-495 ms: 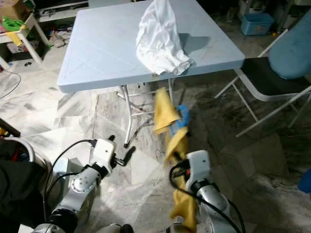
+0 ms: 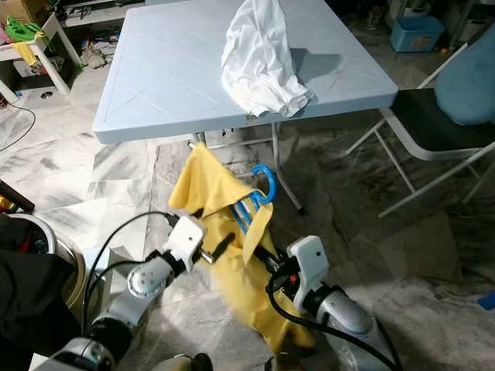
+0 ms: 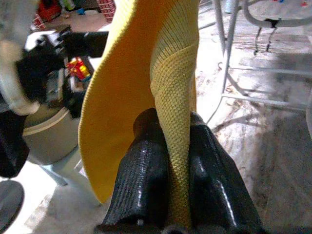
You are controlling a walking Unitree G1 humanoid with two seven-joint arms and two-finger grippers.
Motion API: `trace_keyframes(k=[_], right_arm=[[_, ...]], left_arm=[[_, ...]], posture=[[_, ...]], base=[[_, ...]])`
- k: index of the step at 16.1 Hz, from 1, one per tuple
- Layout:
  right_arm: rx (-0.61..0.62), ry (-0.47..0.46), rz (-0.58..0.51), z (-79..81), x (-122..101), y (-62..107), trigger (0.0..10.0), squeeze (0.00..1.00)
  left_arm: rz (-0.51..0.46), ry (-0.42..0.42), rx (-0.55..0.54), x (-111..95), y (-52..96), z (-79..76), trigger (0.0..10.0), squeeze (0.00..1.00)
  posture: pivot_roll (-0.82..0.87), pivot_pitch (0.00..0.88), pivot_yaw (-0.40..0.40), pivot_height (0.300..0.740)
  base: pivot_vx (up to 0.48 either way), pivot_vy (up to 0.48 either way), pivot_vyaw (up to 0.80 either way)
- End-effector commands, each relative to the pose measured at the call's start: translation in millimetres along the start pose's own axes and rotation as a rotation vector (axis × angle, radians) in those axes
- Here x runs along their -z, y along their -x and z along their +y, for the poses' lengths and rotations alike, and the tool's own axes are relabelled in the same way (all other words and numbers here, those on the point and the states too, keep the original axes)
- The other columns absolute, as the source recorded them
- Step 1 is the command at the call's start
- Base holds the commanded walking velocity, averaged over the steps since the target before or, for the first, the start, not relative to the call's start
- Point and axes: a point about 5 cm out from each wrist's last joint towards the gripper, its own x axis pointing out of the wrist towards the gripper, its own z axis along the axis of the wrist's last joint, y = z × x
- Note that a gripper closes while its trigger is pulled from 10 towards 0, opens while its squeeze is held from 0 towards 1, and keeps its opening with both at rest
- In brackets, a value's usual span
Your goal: Hang hanger
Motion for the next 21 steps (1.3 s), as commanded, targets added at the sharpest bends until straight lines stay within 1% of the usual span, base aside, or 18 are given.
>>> trace_keyframes(k=[1, 3, 4, 5, 6, 7, 10, 12, 14, 16, 19, 21], right_arm=[[-0.034, -0.004, -0.047, 1.7, -12.9, 4.5, 10.0, 0.0], [-0.055, -0.009, -0.044, 2.7, -15.1, 8.2, 10.0, 0.0], [-0.095, -0.008, -0.02, 3.2, -16.7, 17.2, 10.0, 0.0], [-0.113, -0.007, -0.003, 1.9, -17.2, 23.9, 10.0, 0.0], [-0.129, -0.012, 0.007, 1.4, -17.9, 28.6, 10.0, 0.0], [-0.146, -0.018, 0.018, 1.8, -19.0, 32.2, 10.0, 0.0], [-0.179, -0.02, 0.047, 2.7, -21.6, 41.0, 10.0, 0.0], [-0.202, -0.019, 0.082, 3.1, -19.5, 47.4, 10.0, 0.0], [-0.209, -0.023, 0.094, 4.0, -19.3, 49.9, 10.0, 0.0], [-0.199, -0.023, 0.1, 3.7, -18.0, 49.8, 10.0, 0.0], [-0.201, -0.019, 0.107, 7.4, -15.1, 46.2, 10.0, 0.0], [-0.186, 0.008, 0.126, 4.9, -12.1, 46.0, 10.0, 0.0]], left_arm=[[0.03, -0.012, -0.034, 4.8, 2.4, 7.3, 10.0, 0.0], [0.033, -0.015, -0.043, 5.0, 2.3, 9.4, 10.0, 0.0], [0.032, -0.026, -0.058, 3.9, 1.9, 14.1, 10.0, 0.0], [0.024, -0.018, -0.055, 2.9, 1.6, 15.5, 10.0, 0.0], [0.017, -0.015, -0.051, 2.1, 1.4, 16.0, 2.4, 0.0], [0.009, -0.011, -0.049, 1.5, 1.0, 16.0, 0.0, 0.0], [0.004, 0.005, -0.046, -0.8, -2.4, 14.4, 0.0, 0.0], [-0.002, 0.011, -0.036, -2.1, -4.6, 11.5, 0.0, 0.0], [-0.003, 0.014, -0.028, -1.6, -4.4, 10.5, 0.0, 0.0], [-0.005, 0.022, -0.012, -0.7, -3.7, 9.2, 0.0, 0.0], [-0.015, 0.043, 0.007, -0.5, -2.4, 9.1, 0.0, 0.0], [-0.024, 0.049, 0.007, -1.7, -2.5, 10.1, 0.0, 0.0]], posture=[[-0.16, 0.157, 0.072, 0.74], [-0.17, 0.158, 0.073, 0.74], [-0.17, 0.16, 0.075, 0.74], [-0.17, 0.16, 0.077, 0.74], [-0.18, 0.161, 0.078, 0.74], [-0.18, 0.161, 0.078, 0.74], [-0.19, 0.161, 0.077, 0.74], [-0.19, 0.161, 0.08, 0.74], [-0.19, 0.161, 0.08, 0.74], [-0.19, 0.165, 0.087, 0.74], [-0.19, 0.167, 0.092, 0.74], [-0.18, 0.168, 0.093, 0.74]], base=[[0.0, 0.0, 0.0], [0.0, 0.0, 0.0], [0.0, 0.0, 0.0], [0.0, 0.0, 0.0], [0.0, 0.0, 0.0], [0.0, 0.0, 0.0], [0.0, 0.0, 0.0], [0.0, 0.0, 0.0], [0.0, 0.0, 0.0], [0.0, 0.0, 0.0], [0.0, 0.0, 0.0], [0.0, 0.0, 0.0]])
